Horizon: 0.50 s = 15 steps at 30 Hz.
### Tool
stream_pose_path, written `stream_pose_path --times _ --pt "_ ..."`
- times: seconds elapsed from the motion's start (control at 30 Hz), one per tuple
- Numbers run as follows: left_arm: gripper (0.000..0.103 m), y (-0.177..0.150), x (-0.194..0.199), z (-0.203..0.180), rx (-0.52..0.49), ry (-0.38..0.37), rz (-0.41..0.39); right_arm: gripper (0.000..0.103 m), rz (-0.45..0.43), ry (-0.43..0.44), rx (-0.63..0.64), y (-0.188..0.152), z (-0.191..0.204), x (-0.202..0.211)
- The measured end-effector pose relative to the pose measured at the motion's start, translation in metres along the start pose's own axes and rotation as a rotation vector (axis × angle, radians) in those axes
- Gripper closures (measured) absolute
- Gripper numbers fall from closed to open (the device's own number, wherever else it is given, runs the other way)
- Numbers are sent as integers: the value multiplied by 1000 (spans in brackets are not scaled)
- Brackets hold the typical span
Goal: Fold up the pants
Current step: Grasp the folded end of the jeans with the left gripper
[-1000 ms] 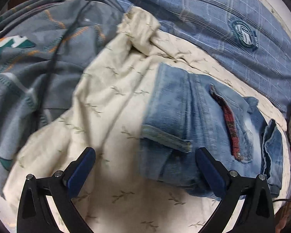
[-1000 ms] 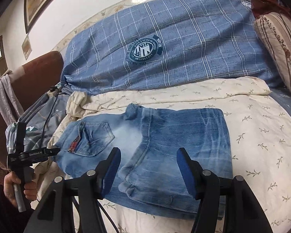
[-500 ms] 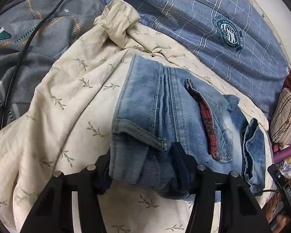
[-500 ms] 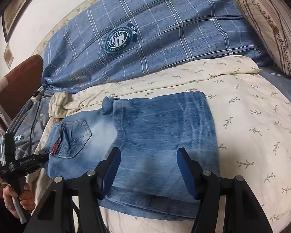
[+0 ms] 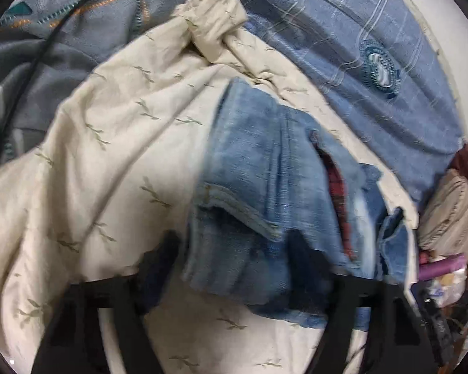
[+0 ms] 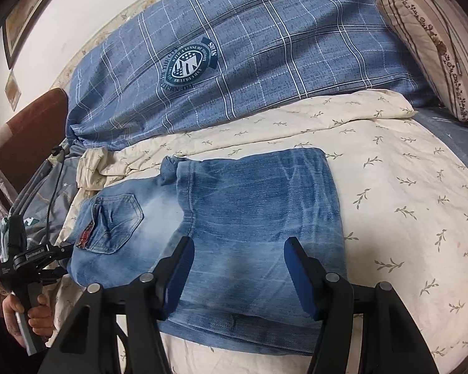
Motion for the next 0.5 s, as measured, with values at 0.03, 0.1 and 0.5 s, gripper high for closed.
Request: stream_pose_path --times 0.03,0.1,0.5 --pt "40 1 0 0 -1 4 -6 40 1 0 -2 0 -1 0" --pt "50 2 2 -1 -1 2 -17 40 2 -2 -5 0 -1 -1" --pt "35 6 -6 -1 15 6 -33 40 3 -8 -15 0 -5 -2"
Point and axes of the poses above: each gripper's, at about its wrist camera, not at the fingertips, and x roughly against the way its jaws point, z to its left, y to its top, the point moved 1 cm from there along -x, roughly the way its jaws point, and after that the axes turned 6 degrees about -z, right-handed, at the moved point
